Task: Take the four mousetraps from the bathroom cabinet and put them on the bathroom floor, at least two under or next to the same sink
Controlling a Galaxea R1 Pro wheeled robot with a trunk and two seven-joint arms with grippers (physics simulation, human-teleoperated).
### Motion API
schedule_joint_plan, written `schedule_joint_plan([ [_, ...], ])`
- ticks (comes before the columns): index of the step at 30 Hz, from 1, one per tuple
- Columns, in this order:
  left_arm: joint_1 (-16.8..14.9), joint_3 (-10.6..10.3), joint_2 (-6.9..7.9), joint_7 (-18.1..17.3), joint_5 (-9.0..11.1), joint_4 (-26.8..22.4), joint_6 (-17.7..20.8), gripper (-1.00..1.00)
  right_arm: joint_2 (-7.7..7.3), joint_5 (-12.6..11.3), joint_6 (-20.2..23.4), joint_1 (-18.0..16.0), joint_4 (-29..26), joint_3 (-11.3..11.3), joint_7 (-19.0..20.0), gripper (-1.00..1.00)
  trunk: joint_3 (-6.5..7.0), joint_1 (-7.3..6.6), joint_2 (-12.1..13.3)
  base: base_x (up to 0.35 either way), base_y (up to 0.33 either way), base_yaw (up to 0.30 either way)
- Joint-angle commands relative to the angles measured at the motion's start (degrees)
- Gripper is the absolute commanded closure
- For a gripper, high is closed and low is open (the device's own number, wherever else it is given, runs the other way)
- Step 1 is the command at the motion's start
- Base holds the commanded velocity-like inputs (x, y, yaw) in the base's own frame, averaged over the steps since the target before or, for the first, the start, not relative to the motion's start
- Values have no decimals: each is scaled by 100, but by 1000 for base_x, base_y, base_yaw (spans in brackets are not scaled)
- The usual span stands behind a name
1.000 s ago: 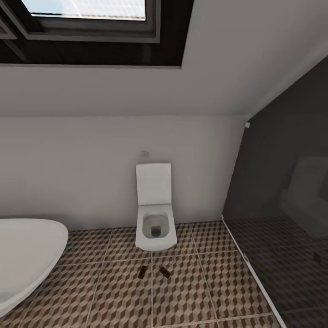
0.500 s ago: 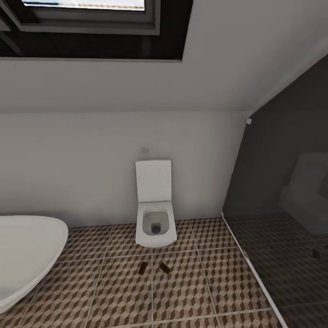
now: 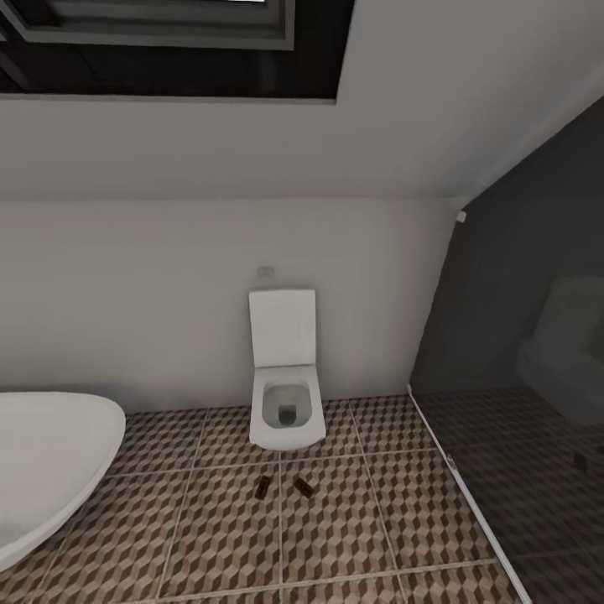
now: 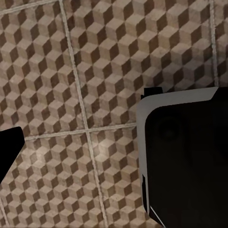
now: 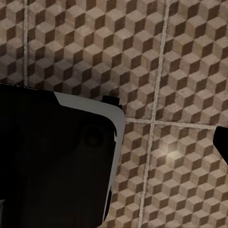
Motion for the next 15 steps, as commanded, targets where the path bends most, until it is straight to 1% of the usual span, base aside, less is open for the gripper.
schedule_joint_plan([
  [1, -3, -38, -2, 8, 17, 4, -13, -100, 0, -60, -18, -5, 7, 38, 28, -100, -15, 3, -12, 0, 0, 0],
  [15, -3, -45, 5, 6, 17, 5, -19, -100, 16, -54, -37, -5, 2, 44, 26, -100, -26, 3, -12, 0, 0, 0],
])
